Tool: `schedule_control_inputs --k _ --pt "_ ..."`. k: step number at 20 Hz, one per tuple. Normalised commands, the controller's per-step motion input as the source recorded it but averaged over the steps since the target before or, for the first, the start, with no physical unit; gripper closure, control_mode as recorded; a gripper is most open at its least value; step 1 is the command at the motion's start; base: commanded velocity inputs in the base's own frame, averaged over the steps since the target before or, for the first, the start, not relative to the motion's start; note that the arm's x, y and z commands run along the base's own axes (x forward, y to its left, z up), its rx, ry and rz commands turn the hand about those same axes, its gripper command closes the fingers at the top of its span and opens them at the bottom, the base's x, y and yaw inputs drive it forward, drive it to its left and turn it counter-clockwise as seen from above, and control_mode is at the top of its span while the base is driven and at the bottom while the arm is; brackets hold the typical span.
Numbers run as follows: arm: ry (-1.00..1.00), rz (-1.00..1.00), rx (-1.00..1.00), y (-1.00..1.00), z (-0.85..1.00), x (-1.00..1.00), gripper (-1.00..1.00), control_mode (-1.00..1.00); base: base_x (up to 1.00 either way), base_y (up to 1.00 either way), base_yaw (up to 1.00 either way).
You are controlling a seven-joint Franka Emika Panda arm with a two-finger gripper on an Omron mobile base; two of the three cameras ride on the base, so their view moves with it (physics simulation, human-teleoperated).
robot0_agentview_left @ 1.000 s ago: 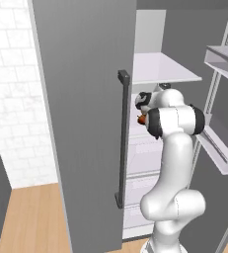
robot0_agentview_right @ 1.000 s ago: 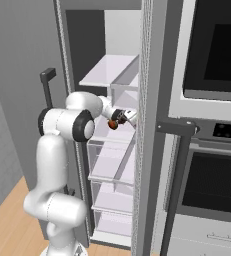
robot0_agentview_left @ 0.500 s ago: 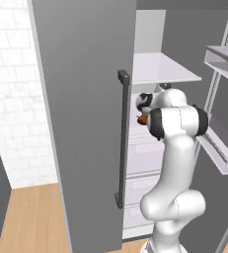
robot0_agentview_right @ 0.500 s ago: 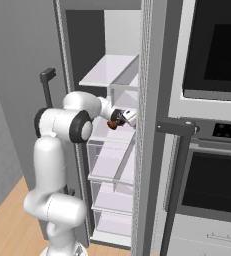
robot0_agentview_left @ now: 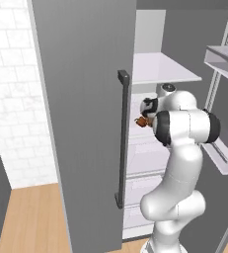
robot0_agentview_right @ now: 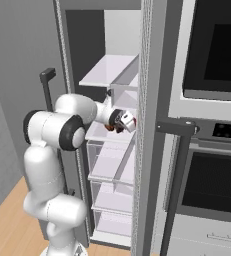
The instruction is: Place one bell pepper and one steak in each tupperware on the nearby counter, to pack two identical lunches.
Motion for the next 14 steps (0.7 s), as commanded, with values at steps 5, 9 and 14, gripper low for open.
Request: schedule_control_inputs --k 5,9,14 --pt "-0.05 0.0 -0.01 0.0 0.66 -1.0 1.0 -1.0 0.0 0.0 0.0" --pt "-0.05 0.0 -0.01 0.0 0.66 -1.0 1.0 -1.0 0.0 0.0 0.0" --pt "-0.06 0.0 -0.03 0.02 0.59 -1.0 1.0 -1.0 0.0 0.0 0.0"
